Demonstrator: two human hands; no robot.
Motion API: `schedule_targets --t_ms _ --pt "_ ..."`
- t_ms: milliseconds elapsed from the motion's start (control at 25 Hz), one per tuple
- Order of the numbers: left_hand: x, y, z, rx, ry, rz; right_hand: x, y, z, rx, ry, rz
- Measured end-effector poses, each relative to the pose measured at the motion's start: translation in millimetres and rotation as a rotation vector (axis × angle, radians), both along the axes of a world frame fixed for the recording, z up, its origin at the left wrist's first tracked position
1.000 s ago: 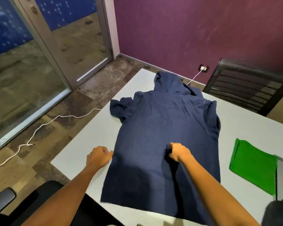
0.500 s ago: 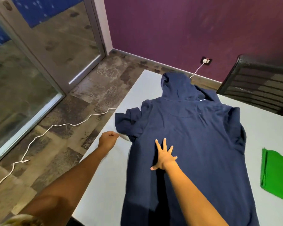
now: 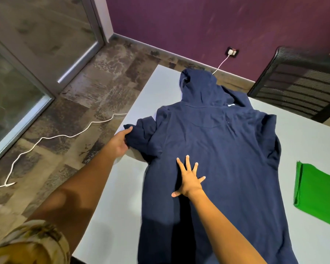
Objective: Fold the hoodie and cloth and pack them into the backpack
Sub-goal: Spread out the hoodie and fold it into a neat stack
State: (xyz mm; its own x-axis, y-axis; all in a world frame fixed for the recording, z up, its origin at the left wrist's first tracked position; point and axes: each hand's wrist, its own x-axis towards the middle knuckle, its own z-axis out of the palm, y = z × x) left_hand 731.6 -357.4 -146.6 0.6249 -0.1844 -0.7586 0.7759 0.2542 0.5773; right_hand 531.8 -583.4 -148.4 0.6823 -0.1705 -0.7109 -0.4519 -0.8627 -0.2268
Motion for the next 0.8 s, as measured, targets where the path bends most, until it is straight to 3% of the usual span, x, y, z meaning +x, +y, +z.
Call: schedule_targets --t_ms 80,200,280,360,520,600,680,720,800 --pt "6 -7 26 0.089 -0.046 0.029 1 1 0 0.002 0.000 -0.015" --pt "15 -8 60 0.421 -0.326 0.446 0 2 0 0.011 -0.003 -0.039" --pt "13 -4 78 0.495 -0.475 0.652 0 2 -2 0.014 -0.008 -0.054" --pt "-1 -7 88 0.594 -0.646 0.639 -1 2 -3 0.020 -0.016 -0.057" --pt "-46 -32 86 1.255 -1.269 0.231 -4 1 1 0.022 -0.046 -0.066" --pt "-72 -42 79 1.280 -1.610 -0.114 -5 -3 -1 0.115 -0.106 -0.160" --pt "-97 -44 57 1.190 -1.799 -0.592 -10 -9 2 0.392 -0.358 -0.480" --pt "-109 -42 41 1.204 -1.820 -0.847 -14 -15 3 0.532 -0.521 -0.753" --pt "-128 -31 6 1.240 -1.652 -1.266 -22 -32 8 0.823 -0.601 -1.344"
